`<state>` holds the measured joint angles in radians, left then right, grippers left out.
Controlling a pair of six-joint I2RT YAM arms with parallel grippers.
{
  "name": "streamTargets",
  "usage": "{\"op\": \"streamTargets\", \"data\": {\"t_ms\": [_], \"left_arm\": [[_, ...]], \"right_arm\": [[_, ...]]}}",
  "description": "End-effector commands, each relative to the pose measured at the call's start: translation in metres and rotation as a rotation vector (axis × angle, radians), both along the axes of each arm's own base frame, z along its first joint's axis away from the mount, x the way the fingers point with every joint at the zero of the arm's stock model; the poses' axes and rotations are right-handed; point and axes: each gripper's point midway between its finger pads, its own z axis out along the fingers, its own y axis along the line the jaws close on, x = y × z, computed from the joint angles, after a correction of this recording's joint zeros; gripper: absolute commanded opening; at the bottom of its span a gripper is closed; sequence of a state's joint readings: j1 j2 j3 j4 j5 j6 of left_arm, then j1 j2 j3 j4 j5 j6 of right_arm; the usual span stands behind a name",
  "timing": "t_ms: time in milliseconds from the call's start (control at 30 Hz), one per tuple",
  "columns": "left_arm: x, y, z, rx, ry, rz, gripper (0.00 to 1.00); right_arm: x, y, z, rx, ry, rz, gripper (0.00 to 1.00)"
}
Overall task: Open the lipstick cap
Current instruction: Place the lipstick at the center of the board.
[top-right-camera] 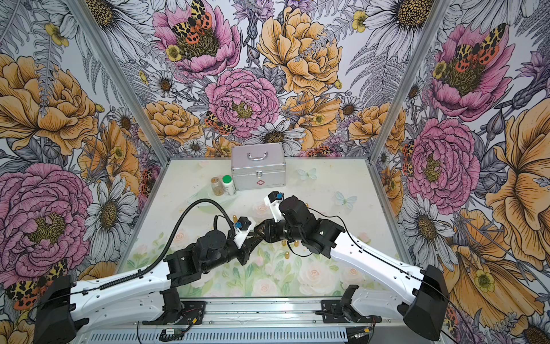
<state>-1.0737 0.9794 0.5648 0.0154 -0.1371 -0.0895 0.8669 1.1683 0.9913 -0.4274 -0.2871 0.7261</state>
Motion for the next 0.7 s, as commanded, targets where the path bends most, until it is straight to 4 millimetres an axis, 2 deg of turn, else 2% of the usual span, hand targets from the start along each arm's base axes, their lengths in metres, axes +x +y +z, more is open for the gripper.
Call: {"op": "streamTargets", "data": {"t_ms": [0,233,667], "left_arm": [[0.0029,-0.0044,0.0163,-0.025,-0.045,0.001,0.0],[0.0056,-0.004,0.0173,-0.021,-0.052,0.015,0.0],[0.0074,-0.0041,0.0176,-0.014,-0.059,0.021,0.0]], "right_arm": [[-0.0024,-0.0005,0.0063,0.029,-0.01,0.015,0.27],[-0.0037,0.0018,0.0012,0.022,0.003,0.031,0.26],[-0.0001,0.0001,0.0009,0.007,-0.025,0.025,0.18]]}}
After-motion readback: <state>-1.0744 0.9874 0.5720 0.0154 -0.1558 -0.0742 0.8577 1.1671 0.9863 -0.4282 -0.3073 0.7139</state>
